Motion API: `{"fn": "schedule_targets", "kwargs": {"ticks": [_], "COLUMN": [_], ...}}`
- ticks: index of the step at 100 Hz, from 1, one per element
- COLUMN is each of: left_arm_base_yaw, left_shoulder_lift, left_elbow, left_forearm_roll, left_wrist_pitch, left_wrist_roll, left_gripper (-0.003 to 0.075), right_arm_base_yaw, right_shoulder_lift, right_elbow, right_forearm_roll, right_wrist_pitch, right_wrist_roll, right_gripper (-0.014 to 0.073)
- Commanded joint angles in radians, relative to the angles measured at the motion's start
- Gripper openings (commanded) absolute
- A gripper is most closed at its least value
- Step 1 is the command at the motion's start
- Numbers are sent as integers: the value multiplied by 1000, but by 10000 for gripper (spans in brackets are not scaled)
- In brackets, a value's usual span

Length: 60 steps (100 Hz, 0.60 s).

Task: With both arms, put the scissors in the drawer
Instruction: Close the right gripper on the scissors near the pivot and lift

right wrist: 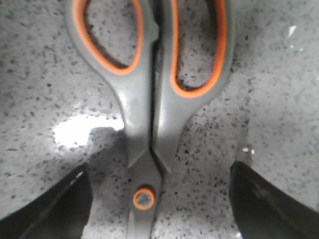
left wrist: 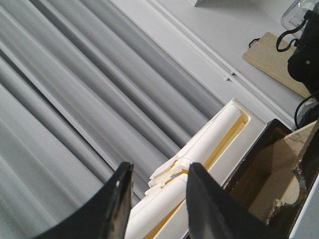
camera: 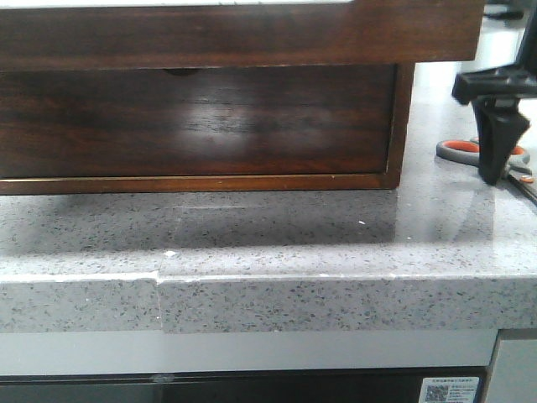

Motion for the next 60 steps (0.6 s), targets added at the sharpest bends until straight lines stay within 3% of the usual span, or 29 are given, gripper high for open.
{"fn": "schedule_targets", "kwargs": {"ticks": [1, 60], "left_arm_base_yaw": [-6, -6], "left_shoulder_lift": [10, 10], "left_elbow": [-33, -33], "left_forearm_roll": [-24, -24], "left_wrist_pitch": [-41, -41], "left_wrist_roll": [-14, -14], "left_gripper": [241, 241], "right_arm_base_yaw": [1, 1], "right_shoulder_lift": [-22, 9], "right_elbow": [-33, -33], "right_forearm_roll": [-1, -1], "right_wrist_pitch": [-28, 30], "right_wrist_roll": [-12, -12], "right_gripper": [505, 490]}}
